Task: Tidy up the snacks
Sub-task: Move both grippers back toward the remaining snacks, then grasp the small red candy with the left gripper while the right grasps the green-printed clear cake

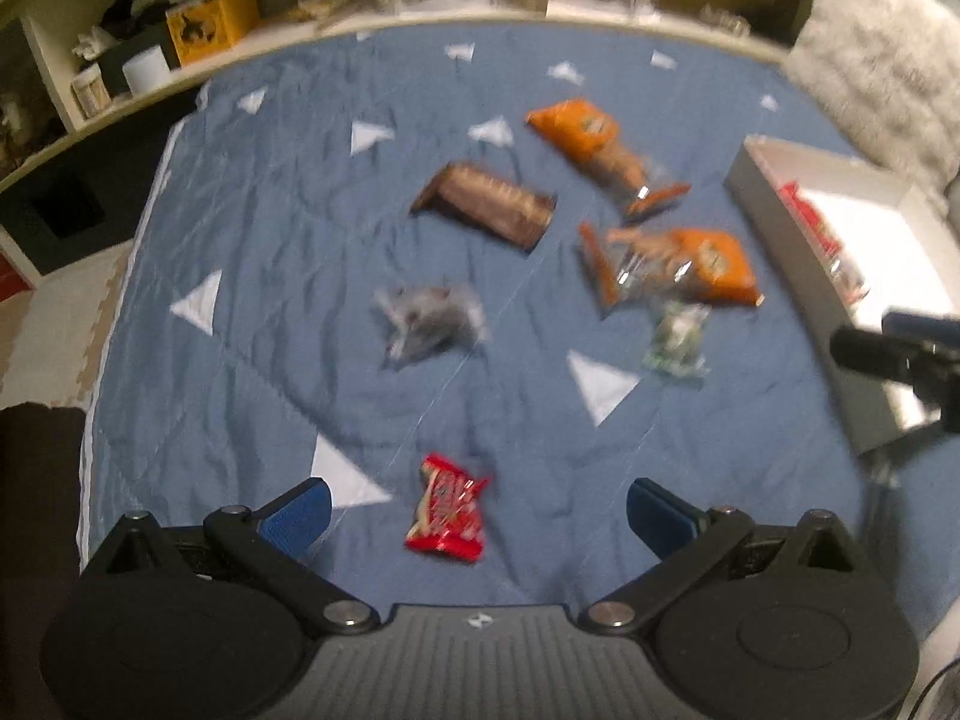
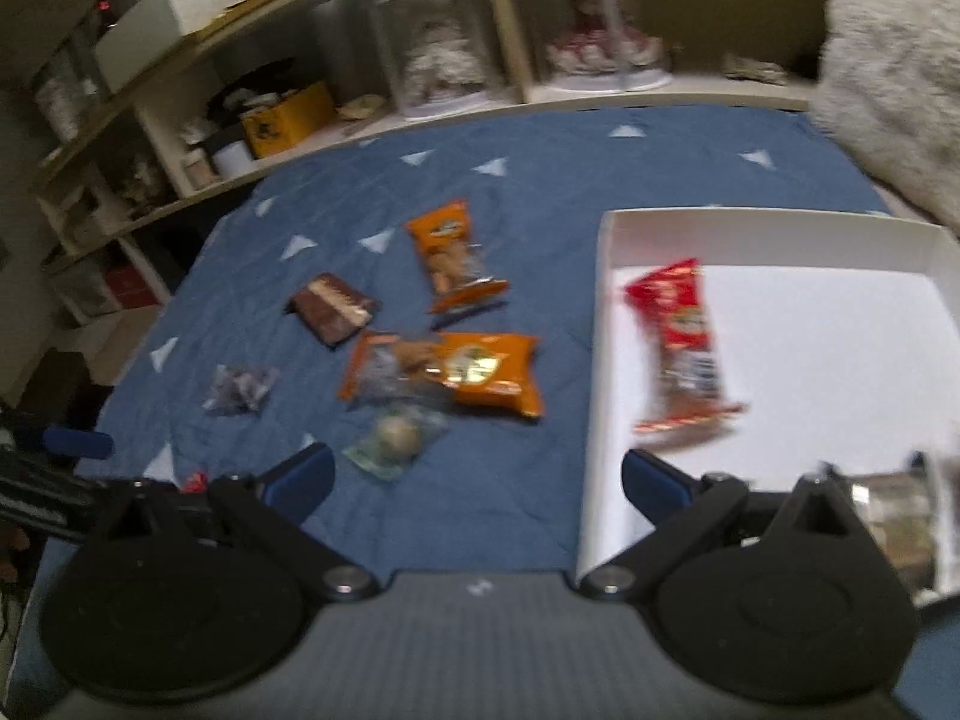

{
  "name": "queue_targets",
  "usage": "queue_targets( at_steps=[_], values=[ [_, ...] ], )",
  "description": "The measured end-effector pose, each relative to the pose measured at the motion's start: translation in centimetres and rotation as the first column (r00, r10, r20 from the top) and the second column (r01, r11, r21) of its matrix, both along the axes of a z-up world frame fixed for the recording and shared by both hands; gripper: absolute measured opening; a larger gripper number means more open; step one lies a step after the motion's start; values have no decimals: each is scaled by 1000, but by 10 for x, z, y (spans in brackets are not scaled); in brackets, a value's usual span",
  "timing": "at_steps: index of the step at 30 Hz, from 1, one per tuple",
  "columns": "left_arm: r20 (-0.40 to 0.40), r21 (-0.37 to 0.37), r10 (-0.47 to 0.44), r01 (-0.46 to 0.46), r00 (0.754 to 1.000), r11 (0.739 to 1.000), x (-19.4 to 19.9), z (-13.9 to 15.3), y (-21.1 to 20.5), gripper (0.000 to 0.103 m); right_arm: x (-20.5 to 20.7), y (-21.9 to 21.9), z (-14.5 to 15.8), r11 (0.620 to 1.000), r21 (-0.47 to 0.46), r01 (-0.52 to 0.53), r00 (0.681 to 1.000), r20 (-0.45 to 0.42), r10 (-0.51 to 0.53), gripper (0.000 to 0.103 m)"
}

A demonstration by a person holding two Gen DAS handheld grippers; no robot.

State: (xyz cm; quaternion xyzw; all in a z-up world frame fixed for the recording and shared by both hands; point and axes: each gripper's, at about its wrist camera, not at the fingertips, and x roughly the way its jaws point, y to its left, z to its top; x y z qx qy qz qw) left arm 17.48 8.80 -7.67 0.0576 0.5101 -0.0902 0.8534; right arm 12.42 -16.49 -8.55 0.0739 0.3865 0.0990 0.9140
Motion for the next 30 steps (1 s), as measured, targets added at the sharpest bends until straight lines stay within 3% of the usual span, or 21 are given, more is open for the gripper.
queue_targets(
  at_steps=[9,13,18,22,26,30],
  values=[
    [-60,22,39,-38,997,999,11,-19,11,100,24,25,-23,993,-3,-120,991,62,119,103],
    [-66,25,68,-66,996,997,15,-22,17,79,31,33,-31,990,32,-139,989,46,137,103],
    [-75,6,71,-71,995,997,18,-24,19,61,37,41,-37,995,33,-93,994,54,91,103],
    [-83,-2,59,-60,995,998,19,-27,19,47,44,46,-43,996,58,-70,997,-20,71,103],
    [-95,-10,22,-23,995,1000,16,-29,13,45,50,42,-49,984,179,18,993,-115,2,103],
    [-117,-23,-43,41,992,999,10,-32,2,45,43,43,-50,976,173,131,987,-113,-112,102]
  ],
)
